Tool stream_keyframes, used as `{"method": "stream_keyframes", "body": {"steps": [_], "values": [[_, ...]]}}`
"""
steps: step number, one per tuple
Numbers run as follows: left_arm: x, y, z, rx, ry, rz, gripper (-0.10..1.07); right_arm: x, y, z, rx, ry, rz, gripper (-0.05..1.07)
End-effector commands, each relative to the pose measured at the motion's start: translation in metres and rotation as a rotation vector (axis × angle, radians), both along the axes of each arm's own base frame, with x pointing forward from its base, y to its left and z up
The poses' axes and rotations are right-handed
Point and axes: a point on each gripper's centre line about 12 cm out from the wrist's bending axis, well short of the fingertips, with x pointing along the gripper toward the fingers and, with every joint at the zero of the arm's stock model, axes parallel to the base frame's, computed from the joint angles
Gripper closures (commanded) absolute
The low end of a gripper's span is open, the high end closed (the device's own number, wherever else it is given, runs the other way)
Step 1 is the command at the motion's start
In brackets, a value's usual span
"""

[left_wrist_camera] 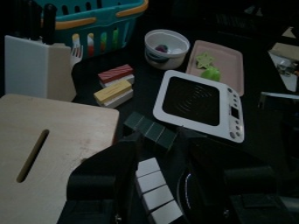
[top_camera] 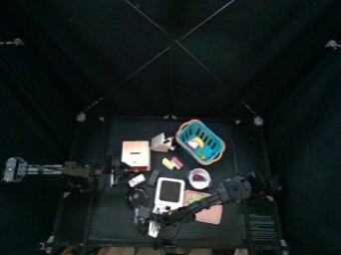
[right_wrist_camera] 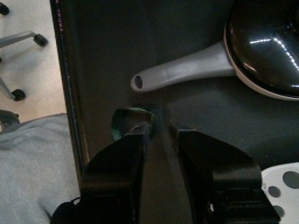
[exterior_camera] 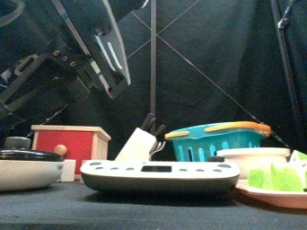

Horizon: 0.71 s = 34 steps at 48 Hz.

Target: Grab seaweed

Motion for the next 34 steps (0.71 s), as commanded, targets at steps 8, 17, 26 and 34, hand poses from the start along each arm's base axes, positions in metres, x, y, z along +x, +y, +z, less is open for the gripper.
{"method": "stream_keyframes", "body": {"steps": [8,17,26,34], "values": [[0.002,0.000,0.003,-0.011,-0.012,0.005,0.20,0.010,0.009,0.018,0.016,-0.051,0.011,0.34],[0.001,0.000,0.001,-0.012,-0.006,0.006,0.20,0.013,0.009,0.012,0.003,-0.023,-0.008,0.34],[0.000,0.001,0.001,-0.012,-0.003,0.010,0.19,0.015,0.011,0.015,-0.001,-0.022,-0.011,0.34],[0.000,0.001,0.001,-0.012,-0.003,0.010,0.20,0.017,0.013,0.009,0.002,-0.017,-0.011,0.34]]}}
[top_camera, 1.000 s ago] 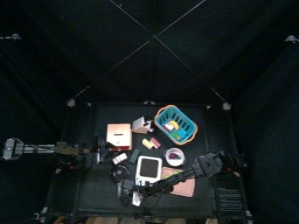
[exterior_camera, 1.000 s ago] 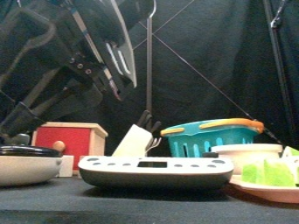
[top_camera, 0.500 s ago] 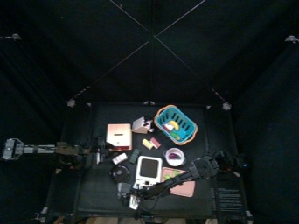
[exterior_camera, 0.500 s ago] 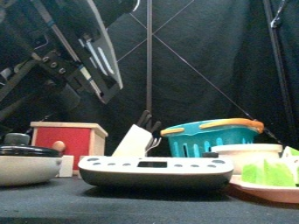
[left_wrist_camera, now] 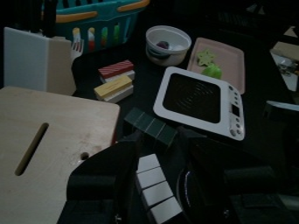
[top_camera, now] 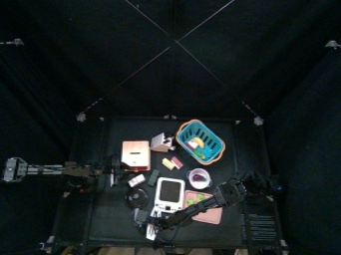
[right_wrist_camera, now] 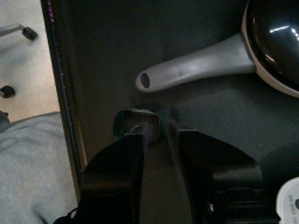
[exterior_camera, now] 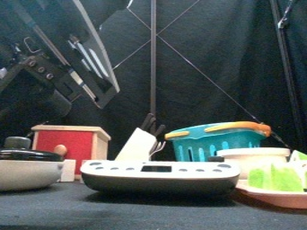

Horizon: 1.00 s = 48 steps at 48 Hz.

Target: Grab seaweed

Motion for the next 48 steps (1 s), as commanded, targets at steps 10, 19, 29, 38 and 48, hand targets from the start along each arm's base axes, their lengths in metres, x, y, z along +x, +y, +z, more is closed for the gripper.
{"method": "stream_keyframes", "body": {"steps": [10,19,29,38,48], "values": [[0.002,0.001,0.005,0.001,-0.013,0.002,0.20,0.007,0.004,0.017,0.024,-0.040,-0.001,0.34],[0.002,0.001,0.005,0.001,-0.013,0.002,0.20,0.008,0.001,0.013,0.021,-0.032,-0.007,0.34],[0.002,0.001,0.004,0.001,-0.010,0.002,0.20,0.010,0.001,0.007,0.021,-0.029,-0.007,0.35],[0.001,0.001,0.003,0.001,-0.009,0.002,0.20,0.010,0.001,0.007,0.021,-0.025,-0.010,0.38],[0.001,0.001,0.003,0.001,-0.009,0.003,0.19,0.010,-0.001,0.007,0.018,-0.021,-0.016,0.49]]}}
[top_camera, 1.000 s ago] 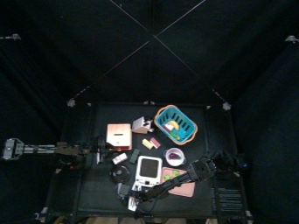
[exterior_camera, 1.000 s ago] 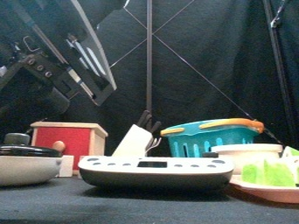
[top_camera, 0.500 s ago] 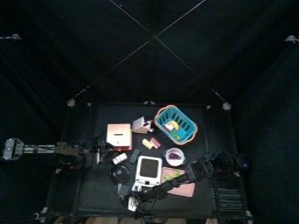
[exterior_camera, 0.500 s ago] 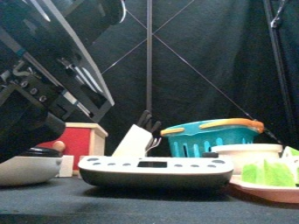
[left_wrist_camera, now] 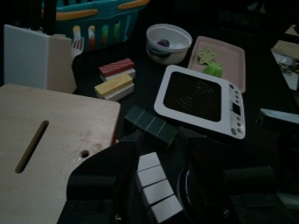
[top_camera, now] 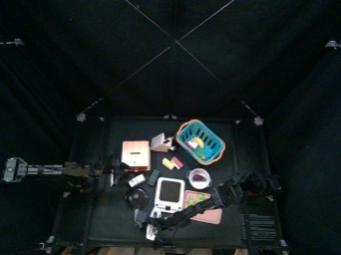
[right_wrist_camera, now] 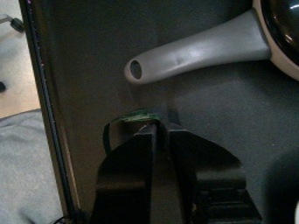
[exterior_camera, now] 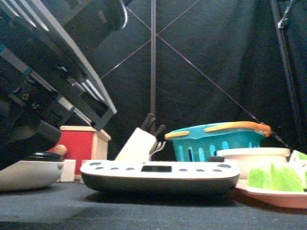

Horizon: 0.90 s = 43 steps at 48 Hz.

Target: Grab seaweed

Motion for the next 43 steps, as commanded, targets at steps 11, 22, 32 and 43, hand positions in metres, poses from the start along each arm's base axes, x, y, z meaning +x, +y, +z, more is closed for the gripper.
{"method": "stream_keyframes", "body": {"steps": [11,22,32,43], "values": [[0.002,0.001,0.005,0.001,-0.013,0.002,0.20,0.006,-0.007,0.041,0.023,-0.045,-0.034,0.54],[0.002,0.000,0.005,0.001,-0.013,0.000,0.20,0.005,-0.021,0.067,-0.018,-0.020,-0.085,0.54],[0.002,0.000,0.004,0.001,-0.010,0.000,0.20,0.004,-0.030,0.073,-0.019,-0.011,-0.109,0.55],[0.002,0.000,0.004,-0.005,-0.011,0.003,0.20,0.000,-0.039,0.091,-0.030,-0.035,-0.115,0.55]]}}
